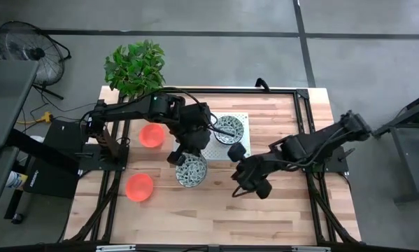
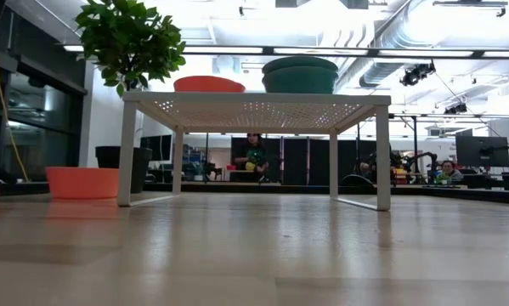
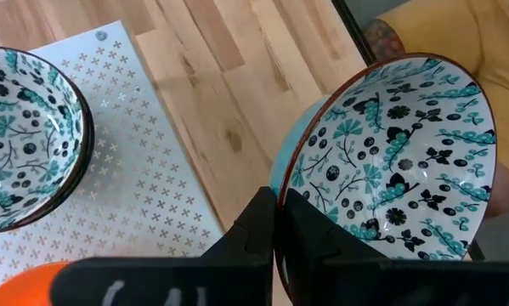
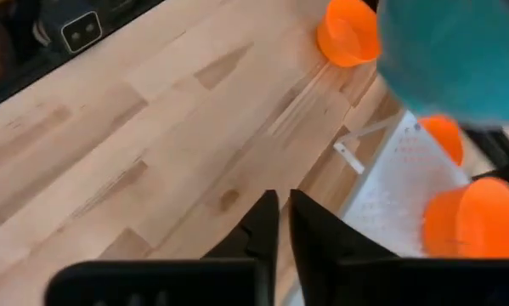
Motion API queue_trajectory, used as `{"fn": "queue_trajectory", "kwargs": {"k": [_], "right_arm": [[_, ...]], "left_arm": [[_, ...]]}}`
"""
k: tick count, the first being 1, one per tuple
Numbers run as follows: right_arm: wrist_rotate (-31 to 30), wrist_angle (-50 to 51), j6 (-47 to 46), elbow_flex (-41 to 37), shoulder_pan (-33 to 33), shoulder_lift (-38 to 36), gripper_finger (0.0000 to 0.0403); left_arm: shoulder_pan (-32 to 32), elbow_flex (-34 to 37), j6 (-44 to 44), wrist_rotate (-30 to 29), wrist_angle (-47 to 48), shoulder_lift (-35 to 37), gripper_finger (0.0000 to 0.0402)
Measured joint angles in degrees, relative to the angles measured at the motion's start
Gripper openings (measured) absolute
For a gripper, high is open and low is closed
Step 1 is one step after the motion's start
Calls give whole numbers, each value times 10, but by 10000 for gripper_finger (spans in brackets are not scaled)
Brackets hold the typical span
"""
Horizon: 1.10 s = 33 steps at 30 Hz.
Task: Pick & Place Mini bowls
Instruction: Stack the blue patterned bowl on the blue patterned bowls on the shelf
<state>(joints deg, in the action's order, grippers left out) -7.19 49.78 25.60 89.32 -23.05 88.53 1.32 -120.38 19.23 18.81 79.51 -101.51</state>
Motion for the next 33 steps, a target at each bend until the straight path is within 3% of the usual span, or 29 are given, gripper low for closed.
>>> {"fn": "queue_trajectory", "kwargs": {"k": [6,14,22,24,27,33], "right_arm": [[-55,57,60,108,-14,51,93],[-59,-18,186,127,-14,57,174],[-73,-81,260,118,-13,57,196],[-80,-79,241,118,-13,57,194],[-117,-74,136,118,-13,57,194],[-278,-52,-104,118,-13,57,195]], "left_arm": [[-3,0,12,23,3,0,0],[-3,0,48,50,4,0,0],[-3,0,83,63,4,1,0],[-2,0,84,51,4,1,0],[-2,0,62,7,1,1,0],[-3,0,-3,-52,-32,-18,0]]}}
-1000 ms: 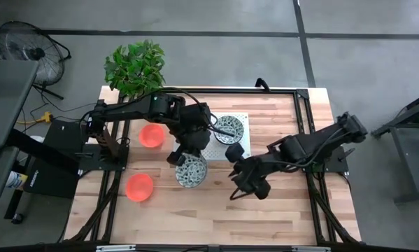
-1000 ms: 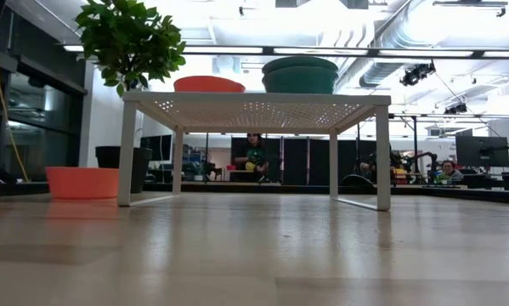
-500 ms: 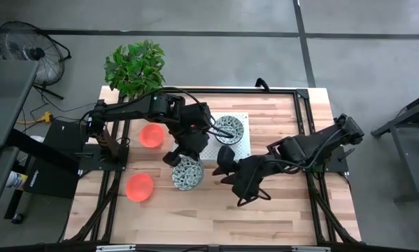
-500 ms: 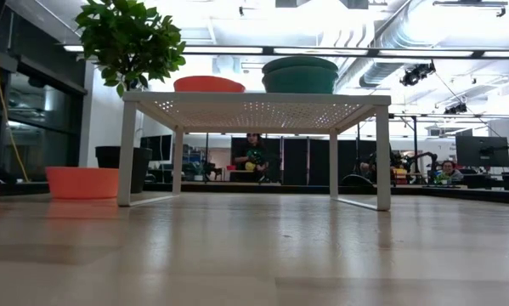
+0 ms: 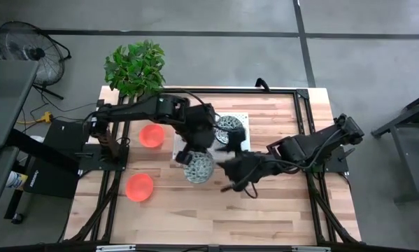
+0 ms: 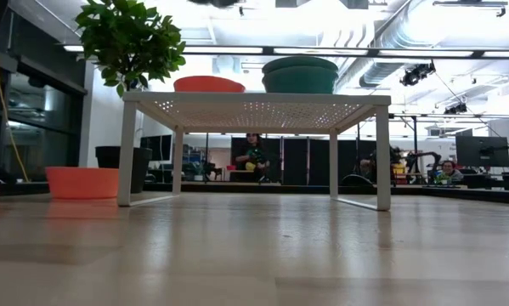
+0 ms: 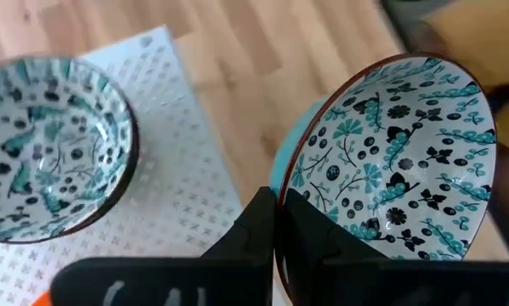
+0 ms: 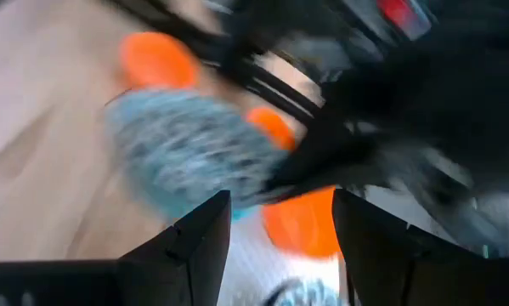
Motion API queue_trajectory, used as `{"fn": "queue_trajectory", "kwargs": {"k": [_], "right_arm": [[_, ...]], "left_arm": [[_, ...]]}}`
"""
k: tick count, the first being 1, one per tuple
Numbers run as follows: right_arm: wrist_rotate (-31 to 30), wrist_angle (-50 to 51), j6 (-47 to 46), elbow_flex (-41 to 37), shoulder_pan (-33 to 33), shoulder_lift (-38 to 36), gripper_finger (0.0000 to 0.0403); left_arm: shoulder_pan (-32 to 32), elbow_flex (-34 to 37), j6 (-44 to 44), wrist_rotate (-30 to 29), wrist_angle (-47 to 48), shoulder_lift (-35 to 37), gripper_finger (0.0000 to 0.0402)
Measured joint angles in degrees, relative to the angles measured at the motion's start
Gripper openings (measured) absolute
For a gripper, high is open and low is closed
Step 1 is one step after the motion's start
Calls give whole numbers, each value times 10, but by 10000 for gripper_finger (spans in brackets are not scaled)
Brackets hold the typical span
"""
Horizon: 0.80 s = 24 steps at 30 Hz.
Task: Pick & Place Mini bowls
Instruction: Stack the blue patterned bowl on the blue patterned bowls on the shelf
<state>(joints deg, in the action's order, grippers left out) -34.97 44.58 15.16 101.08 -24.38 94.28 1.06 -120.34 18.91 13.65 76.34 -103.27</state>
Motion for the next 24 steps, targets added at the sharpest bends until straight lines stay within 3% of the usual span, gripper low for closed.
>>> {"fn": "queue_trajectory", "kwargs": {"k": [5,10,13,19,24], "right_arm": [[-102,23,-231,0,1,-14,195],[-89,95,-420,0,7,-44,195],[-95,146,-511,0,7,-52,195],[-127,215,-600,-2,-8,-46,195],[-190,186,-602,-44,-30,-47,195]], "left_arm": [[0,-1,-35,-44,-14,-15,0],[1,-2,-42,-82,-24,-37,0],[4,3,-29,-140,4,-44,0],[28,0,4,-312,-12,-40,0],[49,0,40,-441,-40,-41,0]]}}
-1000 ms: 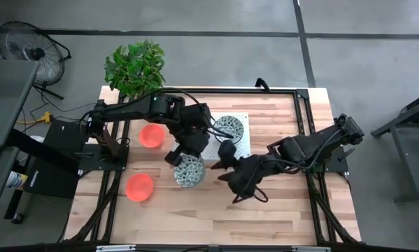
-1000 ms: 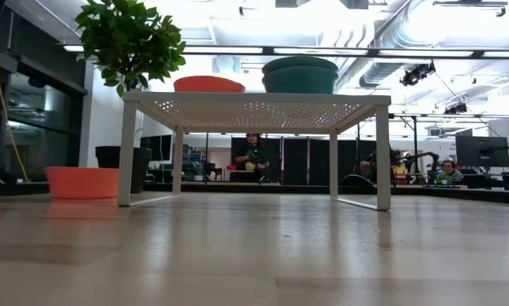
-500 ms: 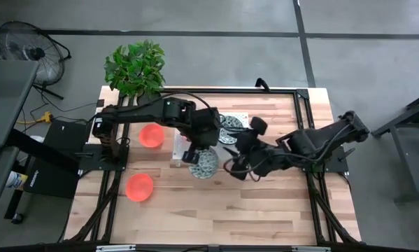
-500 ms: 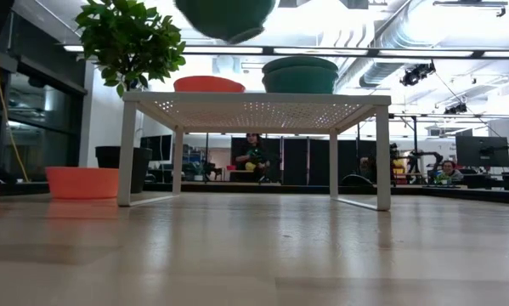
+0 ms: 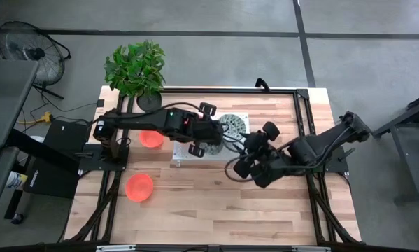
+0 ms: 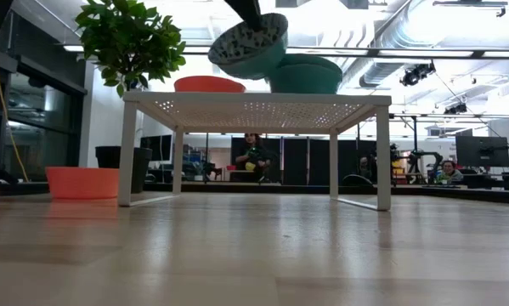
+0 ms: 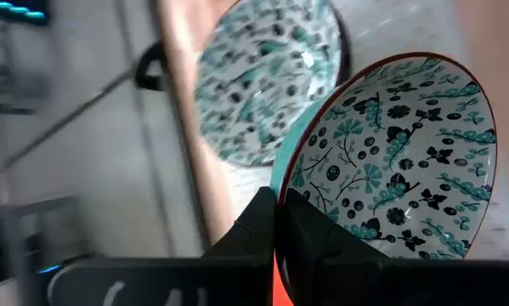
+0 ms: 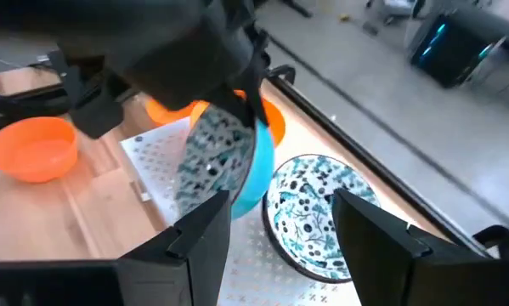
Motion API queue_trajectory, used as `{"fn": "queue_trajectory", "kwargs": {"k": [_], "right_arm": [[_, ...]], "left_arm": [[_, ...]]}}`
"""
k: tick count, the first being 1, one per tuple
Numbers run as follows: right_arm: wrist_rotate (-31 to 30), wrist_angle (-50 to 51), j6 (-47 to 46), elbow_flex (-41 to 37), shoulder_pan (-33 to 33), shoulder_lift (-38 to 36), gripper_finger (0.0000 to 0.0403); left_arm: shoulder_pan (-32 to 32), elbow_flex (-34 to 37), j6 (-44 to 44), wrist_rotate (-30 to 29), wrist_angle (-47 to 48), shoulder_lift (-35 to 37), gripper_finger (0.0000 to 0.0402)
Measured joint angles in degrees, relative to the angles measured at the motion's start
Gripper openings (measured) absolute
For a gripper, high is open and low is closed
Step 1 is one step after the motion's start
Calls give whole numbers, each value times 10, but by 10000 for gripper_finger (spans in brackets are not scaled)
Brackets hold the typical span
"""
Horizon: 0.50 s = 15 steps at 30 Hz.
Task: Pick & Place Mini bowls
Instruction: Stack the blue patterned bowl on the blue patterned bowls on the shelf
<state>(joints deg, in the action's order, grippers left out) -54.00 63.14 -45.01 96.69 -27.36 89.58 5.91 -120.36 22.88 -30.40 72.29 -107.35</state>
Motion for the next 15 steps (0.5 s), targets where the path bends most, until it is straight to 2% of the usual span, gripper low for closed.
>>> {"fn": "queue_trajectory", "kwargs": {"k": [4,10,15], "right_arm": [[-19,-49,-1,-50,-11,0,195],[14,-124,1,-107,-13,0,195],[3,-168,39,-127,-13,1,195]], "left_arm": [[10,0,9,-34,-12,0,0],[9,0,9,11,-13,0,0],[13,0,9,27,-15,0,0]]}}
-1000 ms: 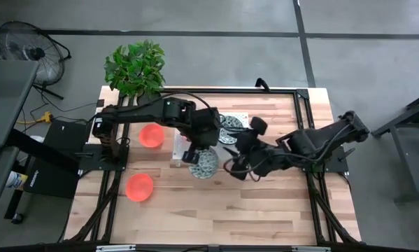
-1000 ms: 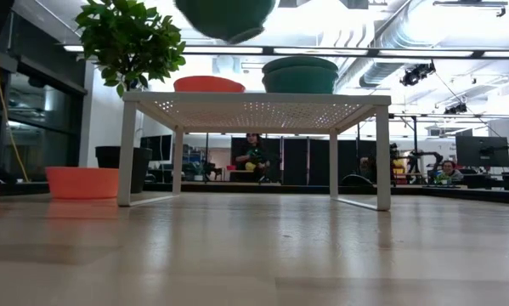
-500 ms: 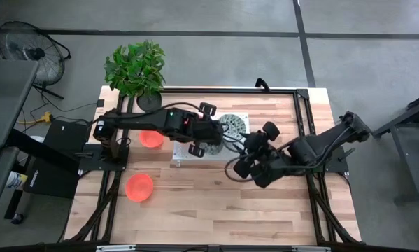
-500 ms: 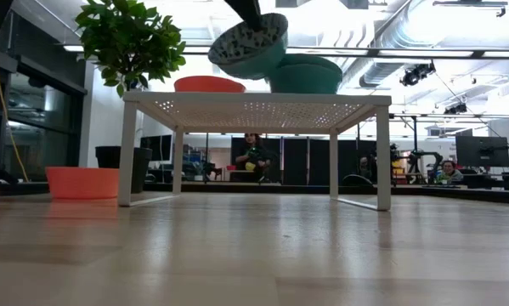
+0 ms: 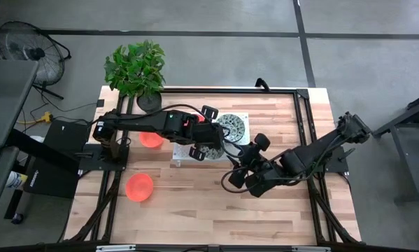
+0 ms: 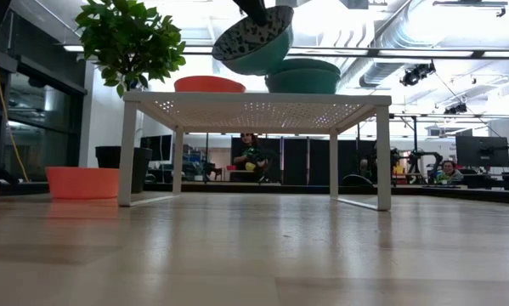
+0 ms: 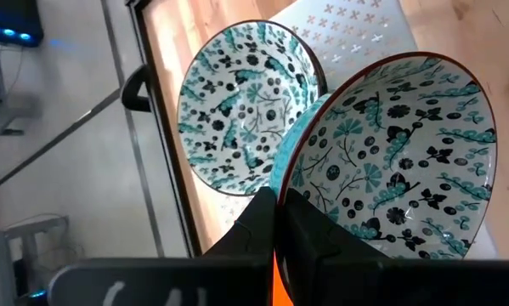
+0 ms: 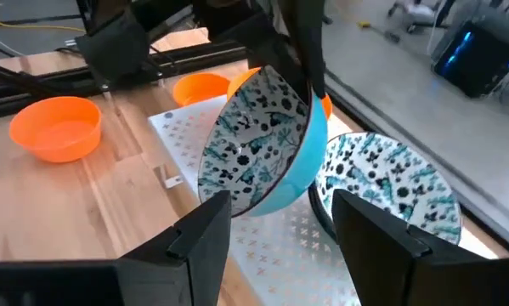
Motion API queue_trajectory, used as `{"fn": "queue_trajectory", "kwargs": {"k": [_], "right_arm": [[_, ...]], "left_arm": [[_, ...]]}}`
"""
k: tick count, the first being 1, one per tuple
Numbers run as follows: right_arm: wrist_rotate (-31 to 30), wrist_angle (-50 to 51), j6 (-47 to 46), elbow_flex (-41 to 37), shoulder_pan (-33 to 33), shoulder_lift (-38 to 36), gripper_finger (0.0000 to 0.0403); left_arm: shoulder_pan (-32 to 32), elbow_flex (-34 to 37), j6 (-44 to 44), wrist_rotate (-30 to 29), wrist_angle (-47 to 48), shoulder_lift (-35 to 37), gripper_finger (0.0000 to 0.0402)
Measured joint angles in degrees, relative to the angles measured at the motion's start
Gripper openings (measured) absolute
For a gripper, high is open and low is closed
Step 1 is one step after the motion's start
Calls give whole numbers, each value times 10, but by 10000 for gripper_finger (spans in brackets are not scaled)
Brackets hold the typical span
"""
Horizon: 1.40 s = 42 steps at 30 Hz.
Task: Pick & Place Mini bowls
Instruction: Stack the blue patterned bowl on the blue patterned bowls on the shelf
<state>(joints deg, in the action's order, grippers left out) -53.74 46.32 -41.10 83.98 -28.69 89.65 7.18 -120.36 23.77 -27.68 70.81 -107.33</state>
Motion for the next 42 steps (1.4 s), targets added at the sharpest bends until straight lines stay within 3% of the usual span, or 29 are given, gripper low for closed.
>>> {"fn": "queue_trajectory", "kwargs": {"k": [10,15,20,27,30,34,42], "right_arm": [[-59,-12,31,-5,0,0,195],[-57,-19,39,-5,6,0,195],[1,-43,85,-5,22,0,195],[126,-79,315,11,4,0,195],[140,-77,396,17,-13,-2,195],[36,-79,293,16,-22,0,191],[37,-72,154,-26,2,-1,188]], "left_arm": [[1,0,0,-2,-9,0,0],[6,0,2,-7,-18,0,0],[23,0,5,-13,-19,0,0],[42,0,15,-19,-18,0,0],[42,0,17,-17,-17,0,0],[42,0,19,-21,-21,0,0],[42,0,43,-41,-23,0,0]]}}
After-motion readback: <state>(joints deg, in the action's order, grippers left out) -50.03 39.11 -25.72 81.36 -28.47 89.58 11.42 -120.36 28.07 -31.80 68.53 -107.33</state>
